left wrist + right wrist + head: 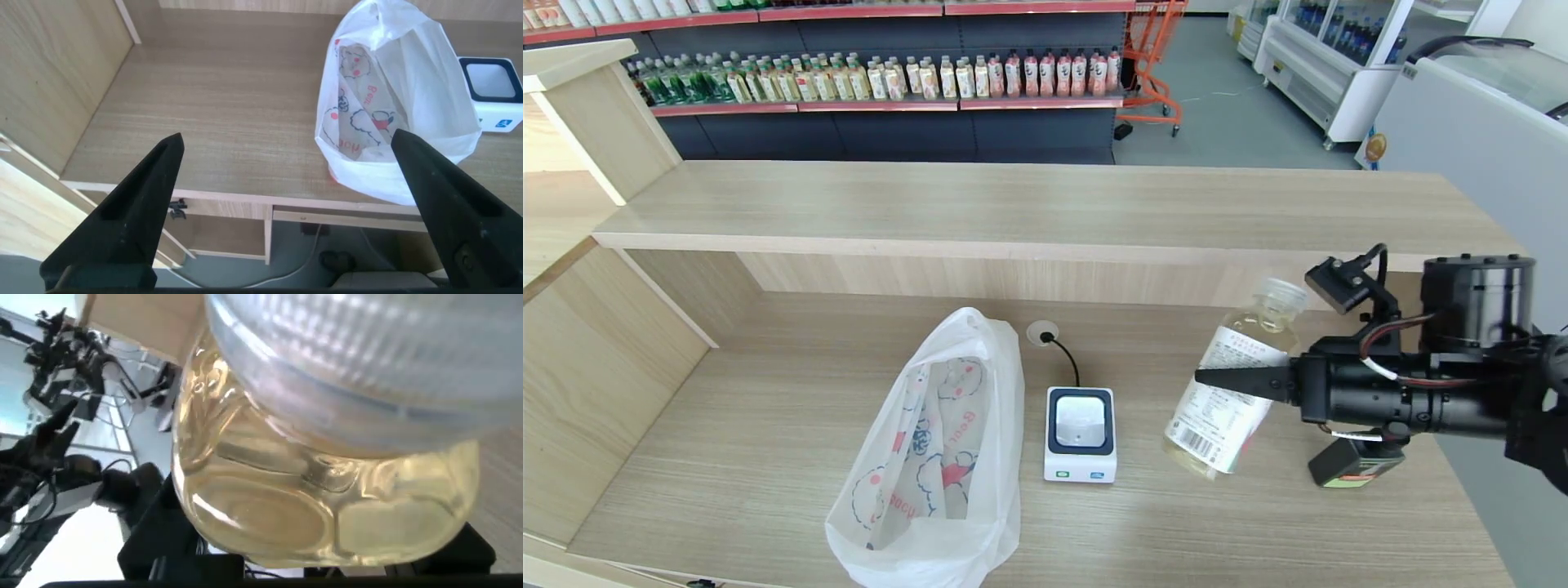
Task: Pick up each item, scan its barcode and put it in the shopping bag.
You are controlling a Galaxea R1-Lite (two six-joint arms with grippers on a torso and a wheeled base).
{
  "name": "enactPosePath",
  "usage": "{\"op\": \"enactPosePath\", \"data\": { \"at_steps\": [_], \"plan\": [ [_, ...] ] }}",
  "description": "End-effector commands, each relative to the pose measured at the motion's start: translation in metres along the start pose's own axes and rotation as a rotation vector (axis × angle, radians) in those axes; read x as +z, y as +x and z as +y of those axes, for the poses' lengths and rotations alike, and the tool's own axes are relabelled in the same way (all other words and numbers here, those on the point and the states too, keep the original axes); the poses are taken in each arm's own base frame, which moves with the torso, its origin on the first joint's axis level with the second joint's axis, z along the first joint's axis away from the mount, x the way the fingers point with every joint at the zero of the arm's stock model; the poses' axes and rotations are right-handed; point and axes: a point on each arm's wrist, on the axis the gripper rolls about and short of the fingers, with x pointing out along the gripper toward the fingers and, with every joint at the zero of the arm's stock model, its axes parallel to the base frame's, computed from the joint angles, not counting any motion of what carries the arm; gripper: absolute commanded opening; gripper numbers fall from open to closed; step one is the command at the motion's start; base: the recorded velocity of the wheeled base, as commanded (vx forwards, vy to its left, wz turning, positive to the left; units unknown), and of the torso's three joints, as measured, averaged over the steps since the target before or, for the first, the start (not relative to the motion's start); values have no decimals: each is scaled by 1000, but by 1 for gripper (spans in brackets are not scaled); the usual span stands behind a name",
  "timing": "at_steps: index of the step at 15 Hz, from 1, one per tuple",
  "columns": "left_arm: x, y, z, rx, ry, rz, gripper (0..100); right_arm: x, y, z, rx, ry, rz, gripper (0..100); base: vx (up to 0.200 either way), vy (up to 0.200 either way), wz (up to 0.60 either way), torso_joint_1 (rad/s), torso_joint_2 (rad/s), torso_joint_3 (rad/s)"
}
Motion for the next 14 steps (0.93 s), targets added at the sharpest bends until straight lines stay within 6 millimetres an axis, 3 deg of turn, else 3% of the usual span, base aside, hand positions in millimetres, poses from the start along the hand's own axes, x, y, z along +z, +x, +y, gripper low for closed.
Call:
{"op": "enactPosePath", "data": {
  "at_steps": [1,4,9,14],
  "plan": [
    [0,0,0,1,-1,0,100,4,-24,30,92,-55,-31,0,0,0,0,0,0,0],
    [0,0,0,1,-1,0,100,-9,-18,45,180,-59,25,0,0,0,0,0,0,0],
    [0,0,0,1,1,0,100,-32,-10,52,233,-107,98,0,0,0,0,0,0,0],
    [0,0,0,1,1,0,100,-33,-8,56,247,-112,106,0,0,0,0,0,0,0]
  ]
}}
